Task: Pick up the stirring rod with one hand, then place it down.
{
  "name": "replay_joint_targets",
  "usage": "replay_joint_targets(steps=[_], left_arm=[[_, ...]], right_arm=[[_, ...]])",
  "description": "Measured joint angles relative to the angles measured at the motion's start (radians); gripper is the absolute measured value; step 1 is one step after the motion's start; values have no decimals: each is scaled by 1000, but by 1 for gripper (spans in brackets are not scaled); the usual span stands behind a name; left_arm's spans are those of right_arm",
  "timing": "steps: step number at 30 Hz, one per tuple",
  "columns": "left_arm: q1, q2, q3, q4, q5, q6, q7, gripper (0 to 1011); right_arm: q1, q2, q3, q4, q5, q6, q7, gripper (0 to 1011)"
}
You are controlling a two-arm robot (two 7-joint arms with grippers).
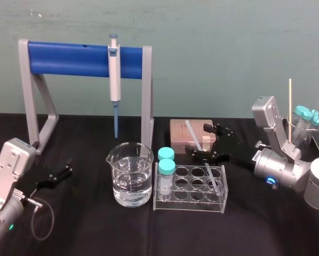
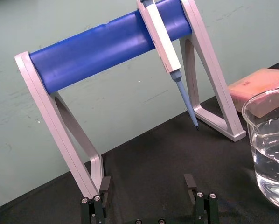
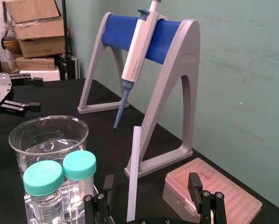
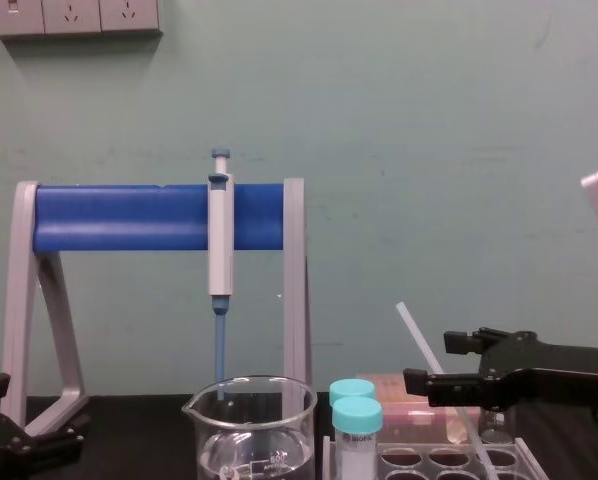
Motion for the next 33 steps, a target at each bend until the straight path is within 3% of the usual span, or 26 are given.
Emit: replay_joint_targets(steps=[9, 29, 33], left_arm=[[0, 0, 0, 0, 0, 0, 0, 1000], [0, 0, 0, 0, 0, 0, 0, 1000], [0, 0, 0, 0, 0, 0, 0, 1000]], right_arm=[[28, -26, -7, 53, -8, -14, 26, 1000], [28, -25, -6, 53, -7, -13, 27, 1000], [27, -25, -6, 53, -6, -13, 26, 927]])
